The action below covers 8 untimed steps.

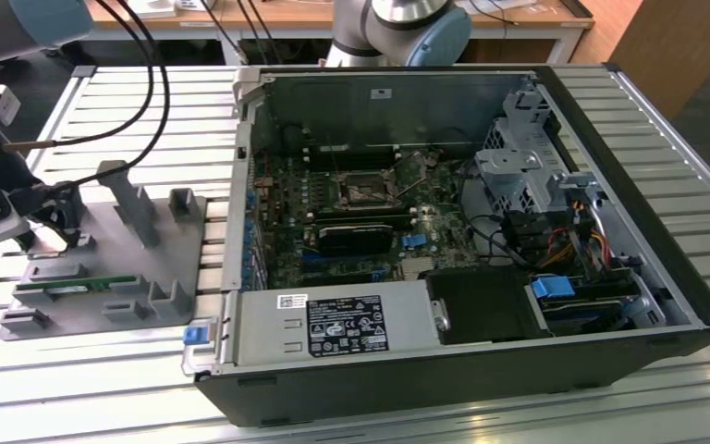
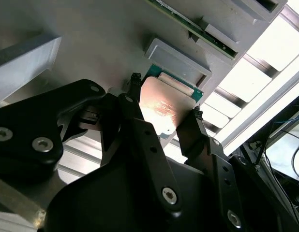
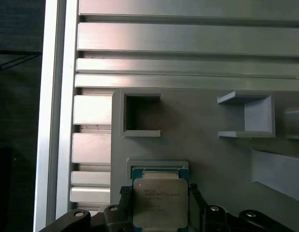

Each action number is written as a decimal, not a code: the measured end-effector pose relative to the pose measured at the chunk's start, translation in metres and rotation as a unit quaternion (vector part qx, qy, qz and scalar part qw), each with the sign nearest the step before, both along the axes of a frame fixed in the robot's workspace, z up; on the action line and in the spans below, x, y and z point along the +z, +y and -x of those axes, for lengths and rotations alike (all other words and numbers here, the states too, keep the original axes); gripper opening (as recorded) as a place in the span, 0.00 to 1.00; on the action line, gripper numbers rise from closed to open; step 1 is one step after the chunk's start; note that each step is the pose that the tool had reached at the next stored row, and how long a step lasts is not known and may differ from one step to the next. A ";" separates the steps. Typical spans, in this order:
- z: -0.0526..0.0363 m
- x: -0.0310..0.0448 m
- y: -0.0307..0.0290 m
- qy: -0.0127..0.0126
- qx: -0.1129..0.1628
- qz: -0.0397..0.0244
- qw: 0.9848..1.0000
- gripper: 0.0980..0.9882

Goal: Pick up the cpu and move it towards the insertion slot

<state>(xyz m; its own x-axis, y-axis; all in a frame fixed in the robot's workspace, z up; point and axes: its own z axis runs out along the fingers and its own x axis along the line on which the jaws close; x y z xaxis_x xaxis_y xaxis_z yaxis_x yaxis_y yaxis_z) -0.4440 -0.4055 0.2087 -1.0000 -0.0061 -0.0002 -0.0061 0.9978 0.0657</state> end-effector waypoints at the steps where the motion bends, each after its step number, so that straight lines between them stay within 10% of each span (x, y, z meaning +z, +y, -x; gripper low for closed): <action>1: 0.0000 0.0002 0.0000 0.000 0.000 0.000 1.000 0.50; 8: 0.0000 0.0021 0.0000 0.000 0.000 0.000 1.000 0.50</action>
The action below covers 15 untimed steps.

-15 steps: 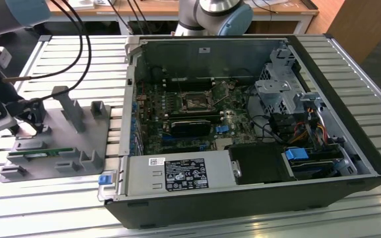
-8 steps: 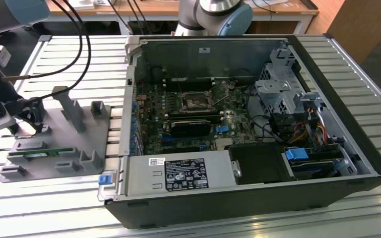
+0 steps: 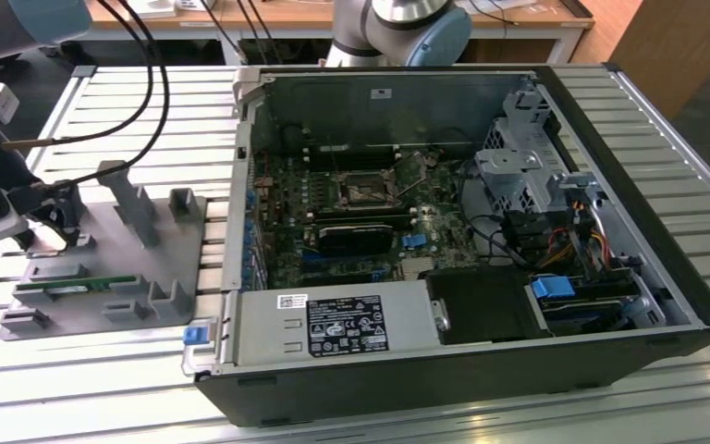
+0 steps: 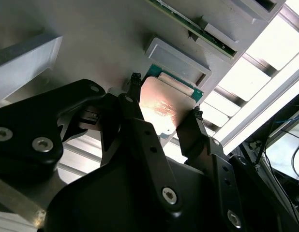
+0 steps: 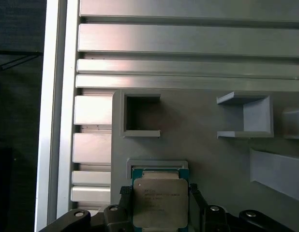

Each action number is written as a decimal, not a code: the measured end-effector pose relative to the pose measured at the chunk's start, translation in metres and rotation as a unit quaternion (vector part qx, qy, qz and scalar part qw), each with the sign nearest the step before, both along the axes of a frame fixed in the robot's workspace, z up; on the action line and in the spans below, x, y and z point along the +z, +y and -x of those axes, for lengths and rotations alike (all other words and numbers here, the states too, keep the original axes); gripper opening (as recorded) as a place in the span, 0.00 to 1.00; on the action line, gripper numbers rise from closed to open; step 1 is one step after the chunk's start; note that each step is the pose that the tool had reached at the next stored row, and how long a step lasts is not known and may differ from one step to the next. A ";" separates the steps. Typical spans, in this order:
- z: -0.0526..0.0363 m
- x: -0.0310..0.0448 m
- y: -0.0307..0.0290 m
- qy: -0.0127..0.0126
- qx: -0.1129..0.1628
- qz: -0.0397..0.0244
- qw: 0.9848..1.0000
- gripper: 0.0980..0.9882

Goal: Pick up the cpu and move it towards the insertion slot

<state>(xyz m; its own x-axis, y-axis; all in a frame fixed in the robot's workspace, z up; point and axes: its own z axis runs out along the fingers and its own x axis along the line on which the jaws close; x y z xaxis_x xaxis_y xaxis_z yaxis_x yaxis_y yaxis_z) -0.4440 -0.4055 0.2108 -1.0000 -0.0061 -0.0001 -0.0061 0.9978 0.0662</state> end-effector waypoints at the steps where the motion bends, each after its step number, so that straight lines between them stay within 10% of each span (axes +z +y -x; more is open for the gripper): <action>1: 0.0000 0.0005 0.0000 0.000 0.000 0.000 1.000 0.50; 15: 0.0001 0.0032 0.0000 0.000 0.000 0.000 1.000 0.50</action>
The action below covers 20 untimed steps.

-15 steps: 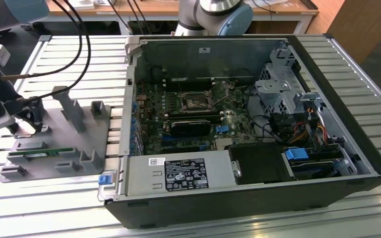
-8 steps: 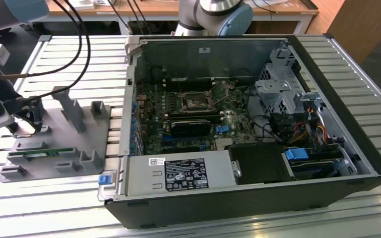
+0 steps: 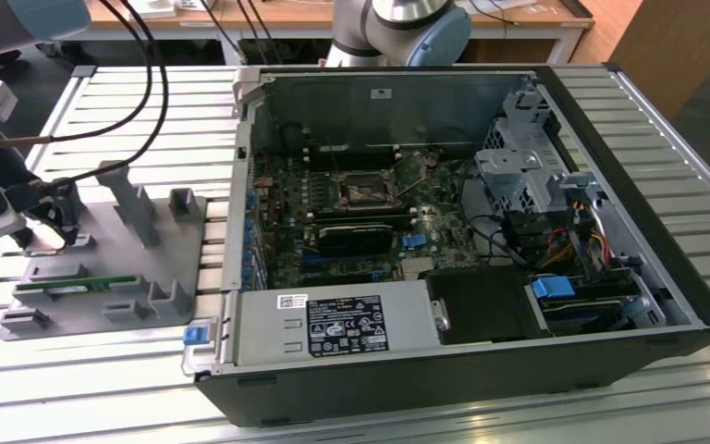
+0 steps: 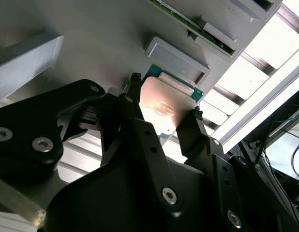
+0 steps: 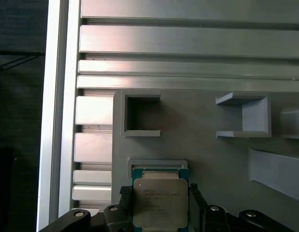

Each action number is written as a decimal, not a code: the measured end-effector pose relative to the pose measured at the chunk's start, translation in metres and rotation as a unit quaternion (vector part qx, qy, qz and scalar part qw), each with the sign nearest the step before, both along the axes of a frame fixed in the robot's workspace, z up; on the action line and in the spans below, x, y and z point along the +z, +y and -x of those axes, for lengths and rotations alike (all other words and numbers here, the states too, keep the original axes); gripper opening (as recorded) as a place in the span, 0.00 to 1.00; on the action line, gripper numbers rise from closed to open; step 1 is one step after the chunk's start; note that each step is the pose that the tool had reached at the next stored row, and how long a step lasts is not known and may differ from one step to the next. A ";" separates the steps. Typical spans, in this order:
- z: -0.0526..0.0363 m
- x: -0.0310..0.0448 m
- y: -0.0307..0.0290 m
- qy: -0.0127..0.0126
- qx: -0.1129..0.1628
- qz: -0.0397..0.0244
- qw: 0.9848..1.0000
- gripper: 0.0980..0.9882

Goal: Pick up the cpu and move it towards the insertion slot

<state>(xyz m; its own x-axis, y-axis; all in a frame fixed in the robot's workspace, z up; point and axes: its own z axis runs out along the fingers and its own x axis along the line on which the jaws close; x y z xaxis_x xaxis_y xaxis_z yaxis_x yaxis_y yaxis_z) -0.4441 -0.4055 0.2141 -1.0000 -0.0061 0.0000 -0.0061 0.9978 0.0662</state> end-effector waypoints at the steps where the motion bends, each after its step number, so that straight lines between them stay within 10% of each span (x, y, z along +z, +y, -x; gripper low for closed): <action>1: 0.0000 0.0002 0.0000 0.000 0.000 0.000 1.000 0.50; 20: 0.0001 0.0074 0.0000 0.000 0.001 0.000 1.000 0.50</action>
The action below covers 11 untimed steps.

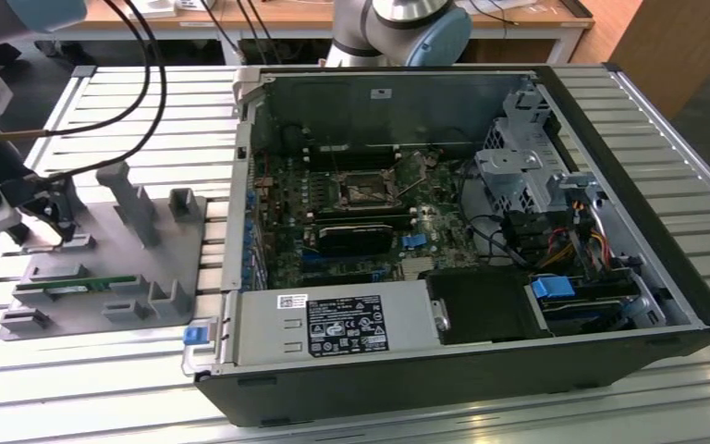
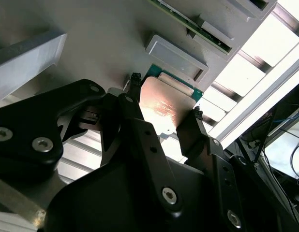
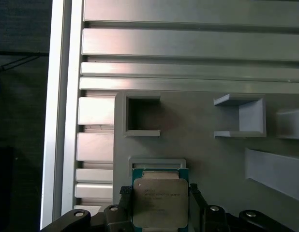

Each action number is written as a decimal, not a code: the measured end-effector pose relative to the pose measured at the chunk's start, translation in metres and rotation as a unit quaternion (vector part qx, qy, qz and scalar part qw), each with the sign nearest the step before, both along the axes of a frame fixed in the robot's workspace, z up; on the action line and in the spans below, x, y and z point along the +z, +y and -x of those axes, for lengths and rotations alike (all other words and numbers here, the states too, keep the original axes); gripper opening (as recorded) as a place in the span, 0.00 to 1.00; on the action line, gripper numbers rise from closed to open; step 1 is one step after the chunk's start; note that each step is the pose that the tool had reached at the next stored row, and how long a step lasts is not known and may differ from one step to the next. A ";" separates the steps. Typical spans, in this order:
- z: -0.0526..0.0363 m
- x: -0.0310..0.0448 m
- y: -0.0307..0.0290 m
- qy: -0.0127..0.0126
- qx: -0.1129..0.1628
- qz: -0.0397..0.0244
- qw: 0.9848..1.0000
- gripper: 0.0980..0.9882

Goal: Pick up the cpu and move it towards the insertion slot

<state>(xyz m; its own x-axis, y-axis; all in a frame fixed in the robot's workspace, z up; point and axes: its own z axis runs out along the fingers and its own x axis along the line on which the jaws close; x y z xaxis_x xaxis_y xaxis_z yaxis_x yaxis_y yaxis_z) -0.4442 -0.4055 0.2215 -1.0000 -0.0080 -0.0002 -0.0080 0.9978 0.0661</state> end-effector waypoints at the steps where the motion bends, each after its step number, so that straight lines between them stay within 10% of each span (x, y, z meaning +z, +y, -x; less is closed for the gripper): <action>1: 0.0000 0.0003 0.0000 0.000 0.000 0.000 1.000 0.50; 11: 0.0000 0.0036 0.0000 0.000 0.000 0.000 1.000 0.50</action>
<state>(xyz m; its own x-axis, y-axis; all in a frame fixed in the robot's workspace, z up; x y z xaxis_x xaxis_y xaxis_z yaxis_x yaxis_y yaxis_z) -0.4442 -0.4055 0.2251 -1.0000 -0.0080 -0.0002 -0.0080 0.9978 0.0662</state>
